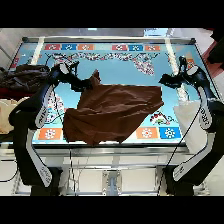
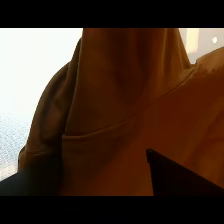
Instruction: Fold the shirts.
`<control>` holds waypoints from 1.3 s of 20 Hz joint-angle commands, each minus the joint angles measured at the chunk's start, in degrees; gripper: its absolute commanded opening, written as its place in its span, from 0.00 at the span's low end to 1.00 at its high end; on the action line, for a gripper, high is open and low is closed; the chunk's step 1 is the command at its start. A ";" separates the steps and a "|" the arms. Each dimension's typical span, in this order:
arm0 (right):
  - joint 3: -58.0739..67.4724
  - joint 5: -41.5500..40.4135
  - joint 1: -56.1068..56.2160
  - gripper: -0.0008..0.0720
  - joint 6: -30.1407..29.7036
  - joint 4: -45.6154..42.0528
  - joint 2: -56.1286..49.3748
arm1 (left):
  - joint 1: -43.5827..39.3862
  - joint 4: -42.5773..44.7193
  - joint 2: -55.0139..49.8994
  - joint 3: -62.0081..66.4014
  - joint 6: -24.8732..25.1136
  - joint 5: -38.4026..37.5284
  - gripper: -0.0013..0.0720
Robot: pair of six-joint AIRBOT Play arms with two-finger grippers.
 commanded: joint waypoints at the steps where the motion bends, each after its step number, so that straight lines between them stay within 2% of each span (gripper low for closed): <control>1: 0.55 3.41 0.26 0.70 0.76 1.20 -3.37 | 0.00 0.07 -0.02 0.07 -0.02 -1.11 0.80; 5: 0.57 2.27 1.53 0.69 -2.89 8.61 -6.38 | 0.00 1.62 -0.02 0.07 0.02 -3.63 0.79; 6: 0.57 1.90 1.68 0.59 -3.13 9.25 -6.64 | 0.00 1.62 -0.02 0.04 0.11 -4.17 0.74; 7: 0.57 1.84 1.92 0.43 -4.57 9.86 -6.64 | -0.02 1.62 -0.04 0.04 0.44 -4.48 0.59; 9: 0.59 1.88 2.10 0.16 -7.39 13.16 -6.64 | -0.04 1.40 -0.04 0.04 0.92 -4.46 0.35; 10: 0.61 1.86 2.10 0.06 -8.96 15.54 -6.64 | -0.04 1.33 -0.02 0.04 1.97 -4.35 0.12; 11: 0.79 2.08 1.95 0.05 -10.21 17.70 -6.58 | -0.02 1.14 -0.02 0.07 2.89 -4.33 0.03; 15: 5.35 5.95 0.94 0.05 -11.67 19.02 -2.73 | 0.07 2.40 2.03 5.51 3.41 -4.35 0.03; 18: 10.10 9.57 -1.05 0.05 -11.63 17.97 6.56 | 0.07 9.62 7.58 15.45 3.41 -7.61 0.03; 22: 15.89 19.54 -4.07 0.05 -11.39 16.13 22.43 | 0.02 15.23 24.20 16.50 5.44 -14.99 0.03; 26: 20.17 19.69 -6.69 0.05 -10.54 11.08 40.57 | 0.02 16.70 43.01 16.50 6.47 -15.52 0.03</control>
